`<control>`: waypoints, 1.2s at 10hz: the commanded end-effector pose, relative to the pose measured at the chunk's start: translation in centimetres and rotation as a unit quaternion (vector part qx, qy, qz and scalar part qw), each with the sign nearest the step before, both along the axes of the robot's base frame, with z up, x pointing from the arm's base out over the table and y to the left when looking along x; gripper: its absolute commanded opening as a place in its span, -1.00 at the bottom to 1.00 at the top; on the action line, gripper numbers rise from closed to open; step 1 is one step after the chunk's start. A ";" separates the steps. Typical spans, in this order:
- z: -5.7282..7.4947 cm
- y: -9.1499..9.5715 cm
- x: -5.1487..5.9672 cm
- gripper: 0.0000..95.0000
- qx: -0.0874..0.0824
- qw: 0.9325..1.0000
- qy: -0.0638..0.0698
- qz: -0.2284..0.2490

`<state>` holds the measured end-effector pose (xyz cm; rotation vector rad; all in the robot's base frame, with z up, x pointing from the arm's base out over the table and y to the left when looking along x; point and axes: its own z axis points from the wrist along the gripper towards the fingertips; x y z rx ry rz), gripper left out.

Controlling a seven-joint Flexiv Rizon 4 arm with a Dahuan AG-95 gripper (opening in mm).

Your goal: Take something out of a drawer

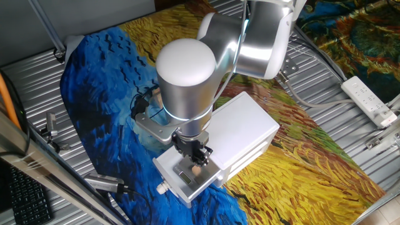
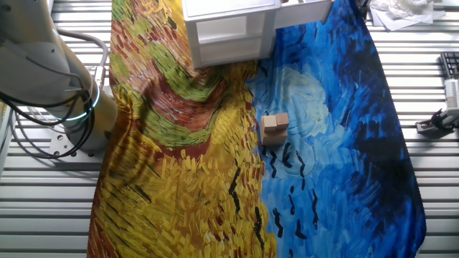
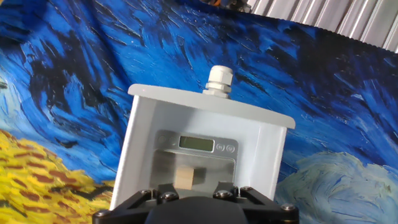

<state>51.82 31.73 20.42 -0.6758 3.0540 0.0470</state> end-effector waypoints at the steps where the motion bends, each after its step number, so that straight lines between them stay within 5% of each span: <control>1: -0.1 0.6 0.4 -0.20 0.001 1.000 0.001 -0.013; 6: -0.4 1.1 0.8 -0.20 0.001 0.999 0.038 -0.022; 12: -0.8 0.9 0.8 -0.20 0.007 0.997 0.037 -0.061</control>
